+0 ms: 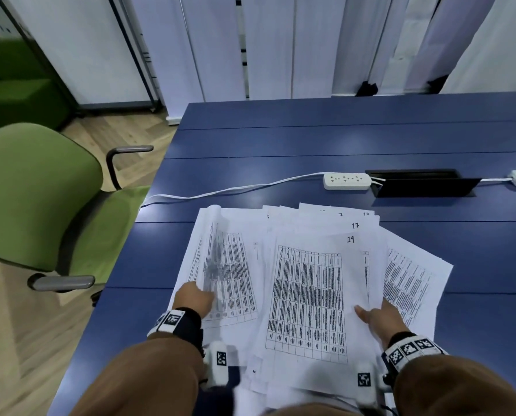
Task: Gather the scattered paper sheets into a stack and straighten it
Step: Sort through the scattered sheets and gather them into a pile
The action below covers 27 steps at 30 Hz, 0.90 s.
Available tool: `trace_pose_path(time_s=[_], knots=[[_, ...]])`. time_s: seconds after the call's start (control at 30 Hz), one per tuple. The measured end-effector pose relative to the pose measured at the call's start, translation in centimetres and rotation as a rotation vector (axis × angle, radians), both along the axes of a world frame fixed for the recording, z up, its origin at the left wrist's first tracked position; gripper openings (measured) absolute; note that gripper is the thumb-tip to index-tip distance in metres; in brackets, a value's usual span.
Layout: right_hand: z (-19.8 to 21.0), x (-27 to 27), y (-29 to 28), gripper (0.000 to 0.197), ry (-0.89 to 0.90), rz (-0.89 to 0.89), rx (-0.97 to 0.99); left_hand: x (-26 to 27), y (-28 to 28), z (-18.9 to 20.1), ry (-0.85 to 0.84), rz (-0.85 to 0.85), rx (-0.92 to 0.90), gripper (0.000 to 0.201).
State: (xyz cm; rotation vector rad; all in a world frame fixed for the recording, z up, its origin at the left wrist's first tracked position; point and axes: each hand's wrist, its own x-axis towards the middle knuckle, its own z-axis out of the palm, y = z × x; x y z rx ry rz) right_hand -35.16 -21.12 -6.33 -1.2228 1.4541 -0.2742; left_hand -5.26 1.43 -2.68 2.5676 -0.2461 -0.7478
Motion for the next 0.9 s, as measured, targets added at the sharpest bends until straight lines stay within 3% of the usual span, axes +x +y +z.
trace_pose_path(time_s=[0.13,0.23,0.33,0.43,0.53,0.63,0.7,0.77,0.8,0.9], knots=[[0.1,0.0,0.0,0.064,0.008,-0.009,0.008,1.6,0.9,2.7,-0.171,0.066,-0.117,0.02],[0.2,-0.1,0.0,0.059,0.056,0.004,-0.006,2.2,-0.2,7.4,-0.328,0.086,-0.303,0.018],[0.7,0.1,0.0,0.057,0.055,0.001,-0.008,1.5,-2.0,12.2,-0.274,0.043,-0.596,0.008],[1.0,0.1,0.0,0.057,0.03,0.014,0.021,-1.1,-3.9,14.6,-0.047,0.06,-0.845,0.022],[1.8,0.1,0.2,0.056,-0.024,0.029,0.074,-3.5,-5.4,11.6,0.122,0.012,-0.741,0.072],[2.5,0.1,0.1,0.041,-0.146,-0.037,0.157,-6.2,-6.0,6.9,0.252,-0.079,-0.587,0.093],[2.2,-0.3,-0.2,0.07,-0.204,-0.113,0.21,-8.3,-6.2,4.3,0.273,-0.114,-0.475,0.109],[2.0,-0.6,-0.5,0.106,-0.237,-0.1,0.268,-9.8,-6.2,2.1,0.269,-0.14,-0.413,0.111],[2.2,-0.6,-0.6,0.111,-0.232,-0.068,0.291,-10.4,-6.2,1.3,0.275,-0.168,-0.393,0.113],[3.8,-0.1,0.3,0.102,-0.251,0.076,0.229,-11.1,-6.2,-0.6,0.301,-0.313,-0.311,0.124]])
